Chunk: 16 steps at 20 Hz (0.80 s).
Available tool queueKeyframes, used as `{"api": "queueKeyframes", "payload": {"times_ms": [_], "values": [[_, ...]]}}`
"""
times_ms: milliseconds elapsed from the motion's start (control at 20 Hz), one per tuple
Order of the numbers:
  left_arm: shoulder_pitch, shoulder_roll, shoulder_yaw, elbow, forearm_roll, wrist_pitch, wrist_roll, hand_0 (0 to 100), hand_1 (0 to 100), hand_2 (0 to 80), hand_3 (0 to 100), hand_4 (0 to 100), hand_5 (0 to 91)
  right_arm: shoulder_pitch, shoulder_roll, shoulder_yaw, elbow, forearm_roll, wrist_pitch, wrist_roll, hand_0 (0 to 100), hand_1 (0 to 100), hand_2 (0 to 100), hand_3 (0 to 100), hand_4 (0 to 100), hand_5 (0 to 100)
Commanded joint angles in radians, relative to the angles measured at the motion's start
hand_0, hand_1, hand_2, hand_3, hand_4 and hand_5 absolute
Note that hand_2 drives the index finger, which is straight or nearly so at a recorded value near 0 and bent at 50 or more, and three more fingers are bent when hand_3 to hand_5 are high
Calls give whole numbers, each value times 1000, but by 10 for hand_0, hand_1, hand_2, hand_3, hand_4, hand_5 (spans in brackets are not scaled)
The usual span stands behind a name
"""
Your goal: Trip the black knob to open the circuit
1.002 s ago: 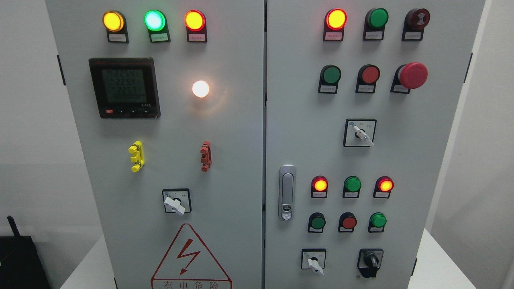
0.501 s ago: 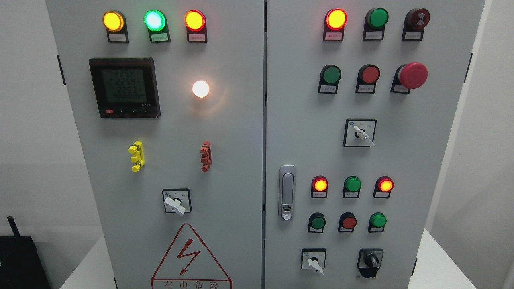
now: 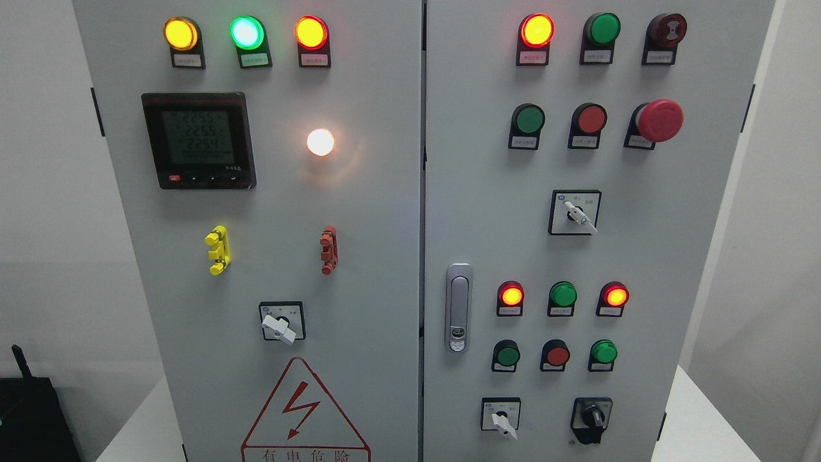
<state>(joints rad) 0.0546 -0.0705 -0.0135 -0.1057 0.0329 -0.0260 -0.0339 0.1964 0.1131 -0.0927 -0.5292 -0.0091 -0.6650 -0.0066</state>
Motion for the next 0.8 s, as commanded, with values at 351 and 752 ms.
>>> {"api": "queueKeyframes", "payload": {"times_ms": [351,752], "values": [[-2,-2,1,0,2,-3,0,120,389,0,0,0,0,15,7,4,-138,1,-27,-21,0,205,0,802,676,643],[-4,-2,1,0,2,-3,0,120,389,0,0,0,0,52,7,37,-333,0,-19,-72,0,207,0,843,717,698]]}}
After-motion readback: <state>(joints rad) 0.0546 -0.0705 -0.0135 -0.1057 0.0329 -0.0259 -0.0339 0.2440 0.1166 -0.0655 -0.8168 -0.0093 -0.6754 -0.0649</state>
